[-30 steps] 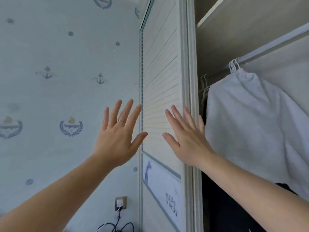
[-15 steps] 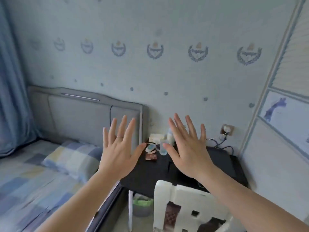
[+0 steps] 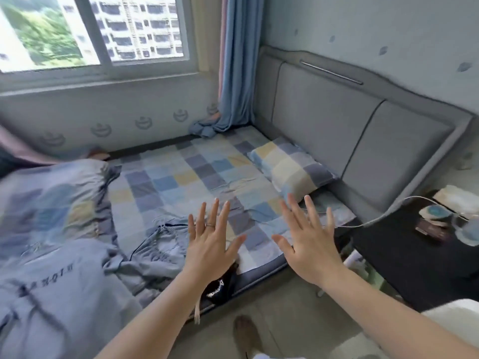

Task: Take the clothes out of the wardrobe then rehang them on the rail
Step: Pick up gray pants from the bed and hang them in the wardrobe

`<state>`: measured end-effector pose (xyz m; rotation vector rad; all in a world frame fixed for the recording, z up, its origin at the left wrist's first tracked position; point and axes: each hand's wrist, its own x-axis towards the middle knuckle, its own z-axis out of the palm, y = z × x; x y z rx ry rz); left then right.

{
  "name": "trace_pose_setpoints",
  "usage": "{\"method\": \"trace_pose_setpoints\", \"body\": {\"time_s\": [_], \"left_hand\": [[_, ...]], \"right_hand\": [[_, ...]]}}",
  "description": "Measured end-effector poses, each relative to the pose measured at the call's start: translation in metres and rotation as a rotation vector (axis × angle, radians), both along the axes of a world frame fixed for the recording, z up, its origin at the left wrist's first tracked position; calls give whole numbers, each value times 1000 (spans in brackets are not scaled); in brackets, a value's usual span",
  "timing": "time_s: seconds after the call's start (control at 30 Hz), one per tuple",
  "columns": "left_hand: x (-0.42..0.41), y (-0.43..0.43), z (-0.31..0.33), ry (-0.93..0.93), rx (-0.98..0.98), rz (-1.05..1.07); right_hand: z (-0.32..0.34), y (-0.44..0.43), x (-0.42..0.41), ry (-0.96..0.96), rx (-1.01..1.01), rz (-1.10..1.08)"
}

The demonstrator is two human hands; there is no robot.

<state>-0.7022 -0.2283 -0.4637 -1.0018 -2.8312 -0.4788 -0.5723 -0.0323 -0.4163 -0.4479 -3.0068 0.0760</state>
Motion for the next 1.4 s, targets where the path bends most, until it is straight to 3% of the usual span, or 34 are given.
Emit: {"method": "trace_pose_setpoints", "body": {"time_s": [0.23, 0.5, 0.93, 1.2, 1.4], "left_hand": [[-71, -55, -49, -119, -116, 262], [-152, -61, -95, -345, -180, 471], [-232, -83, -164, -584, -157, 641], [-304, -120, -282, -743, -224, 611], [-369, -155, -407, -703, -297, 472]], "right_hand": [[-55, -15, -131, -136, -55, 221], [-112, 2, -253, -323, -141, 345], [-197, -10, -365, -619, -192, 426], [-309, -52, -426, -749, -197, 346], [-442, -94, -484, -763, -236, 313]]}}
